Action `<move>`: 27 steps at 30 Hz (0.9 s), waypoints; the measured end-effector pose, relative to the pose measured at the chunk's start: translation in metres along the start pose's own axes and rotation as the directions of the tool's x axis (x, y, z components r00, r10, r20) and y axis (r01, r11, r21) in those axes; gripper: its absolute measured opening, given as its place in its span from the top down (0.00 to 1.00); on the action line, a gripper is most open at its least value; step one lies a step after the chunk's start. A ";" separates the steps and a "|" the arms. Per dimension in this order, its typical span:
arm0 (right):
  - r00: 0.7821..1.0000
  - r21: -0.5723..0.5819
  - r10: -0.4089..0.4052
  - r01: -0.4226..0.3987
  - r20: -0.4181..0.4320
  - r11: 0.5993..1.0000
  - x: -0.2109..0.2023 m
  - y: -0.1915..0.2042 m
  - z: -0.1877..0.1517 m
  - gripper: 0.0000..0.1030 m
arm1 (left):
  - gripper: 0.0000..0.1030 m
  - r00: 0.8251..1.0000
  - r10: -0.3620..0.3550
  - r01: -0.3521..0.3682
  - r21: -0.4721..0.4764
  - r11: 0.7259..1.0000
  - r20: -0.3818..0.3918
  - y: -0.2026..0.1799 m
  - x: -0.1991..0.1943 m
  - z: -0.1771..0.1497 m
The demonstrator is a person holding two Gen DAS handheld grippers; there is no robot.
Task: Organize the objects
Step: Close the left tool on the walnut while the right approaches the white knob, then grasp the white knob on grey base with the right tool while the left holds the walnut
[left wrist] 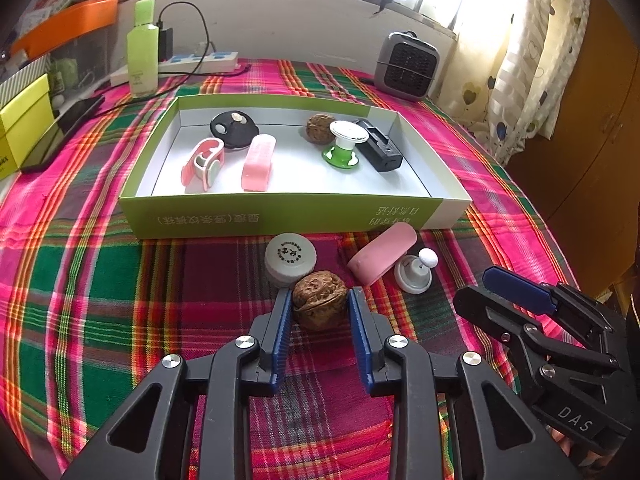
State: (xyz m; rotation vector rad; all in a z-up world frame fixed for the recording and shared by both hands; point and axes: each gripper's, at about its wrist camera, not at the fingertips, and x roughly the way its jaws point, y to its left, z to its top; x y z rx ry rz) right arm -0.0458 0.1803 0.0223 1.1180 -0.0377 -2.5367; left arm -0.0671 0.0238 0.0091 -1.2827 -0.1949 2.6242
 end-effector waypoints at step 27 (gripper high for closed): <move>0.993 -0.184 -0.059 0.039 -0.102 0.982 0.042 0.033 0.015 0.57 | 0.74 0.999 0.037 -0.036 -0.016 0.999 0.018 0.029 -0.014 -0.009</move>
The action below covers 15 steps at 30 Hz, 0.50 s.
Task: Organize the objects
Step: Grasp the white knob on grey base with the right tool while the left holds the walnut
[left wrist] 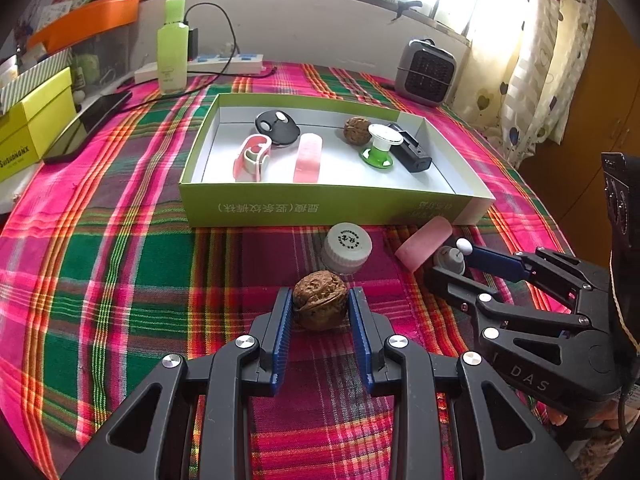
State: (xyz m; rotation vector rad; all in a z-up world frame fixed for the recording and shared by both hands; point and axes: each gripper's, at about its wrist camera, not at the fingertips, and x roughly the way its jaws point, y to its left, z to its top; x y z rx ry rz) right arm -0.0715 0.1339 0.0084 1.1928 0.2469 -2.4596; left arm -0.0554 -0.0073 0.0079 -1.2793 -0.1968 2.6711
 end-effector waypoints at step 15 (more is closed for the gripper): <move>1.000 0.023 0.004 -0.004 0.004 1.000 0.001 -0.005 0.002 0.63 | 0.74 1.000 -0.002 0.002 0.008 1.000 0.007 0.000 0.002 0.004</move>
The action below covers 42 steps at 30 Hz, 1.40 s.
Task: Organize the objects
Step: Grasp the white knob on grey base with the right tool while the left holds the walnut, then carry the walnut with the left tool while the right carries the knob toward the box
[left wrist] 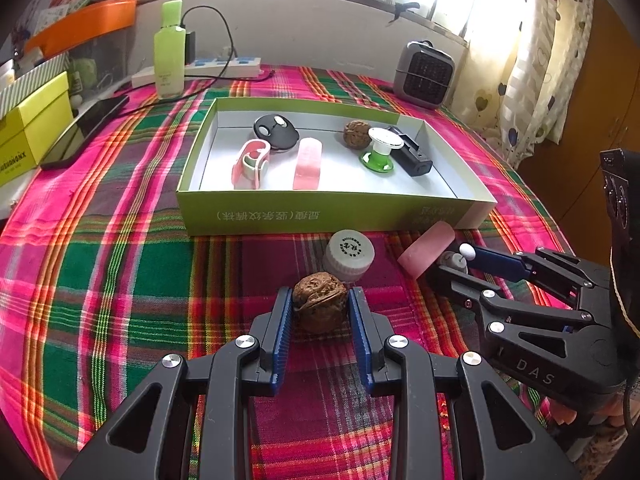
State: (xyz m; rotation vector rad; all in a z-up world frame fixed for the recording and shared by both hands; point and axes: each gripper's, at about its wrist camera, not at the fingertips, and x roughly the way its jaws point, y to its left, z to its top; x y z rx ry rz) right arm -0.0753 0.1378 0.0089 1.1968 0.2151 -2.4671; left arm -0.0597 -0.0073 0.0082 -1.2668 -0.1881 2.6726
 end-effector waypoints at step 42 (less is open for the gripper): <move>0.999 0.008 0.011 -0.011 0.034 1.000 -0.012 0.007 -0.004 0.75 | 0.75 1.000 0.000 0.000 0.023 1.000 0.026 -0.005 -0.010 0.000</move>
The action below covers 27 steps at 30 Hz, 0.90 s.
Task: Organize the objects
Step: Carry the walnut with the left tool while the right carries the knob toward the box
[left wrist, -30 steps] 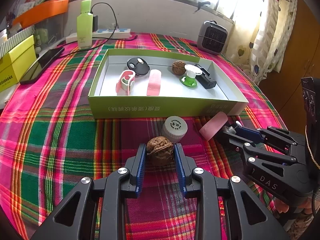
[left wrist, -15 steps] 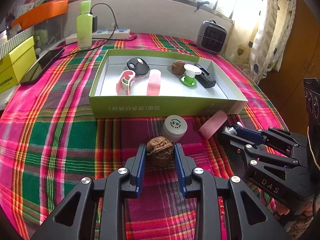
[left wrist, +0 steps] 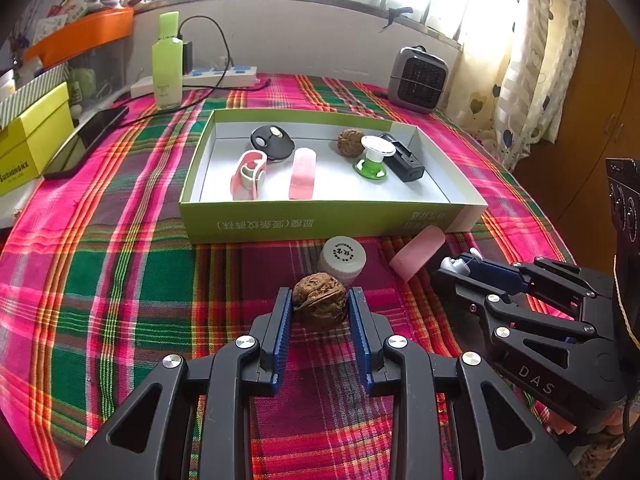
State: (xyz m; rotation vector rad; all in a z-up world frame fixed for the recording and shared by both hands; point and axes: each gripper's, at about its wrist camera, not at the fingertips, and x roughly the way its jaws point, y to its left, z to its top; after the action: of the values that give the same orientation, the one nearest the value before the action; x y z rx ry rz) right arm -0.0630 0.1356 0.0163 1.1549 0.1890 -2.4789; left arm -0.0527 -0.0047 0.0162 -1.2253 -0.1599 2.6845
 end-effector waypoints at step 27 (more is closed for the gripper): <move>0.998 0.006 0.006 -0.007 0.067 1.000 -0.019 -0.006 0.016 0.75 | 0.75 0.999 -0.031 0.030 0.025 0.999 0.037 -0.012 -0.012 0.021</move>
State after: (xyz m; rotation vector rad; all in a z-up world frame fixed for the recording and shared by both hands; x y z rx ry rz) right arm -0.0655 0.1424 0.0409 1.0720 0.1584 -2.5098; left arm -0.0598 0.0042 0.0406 -1.1574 -0.1493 2.6758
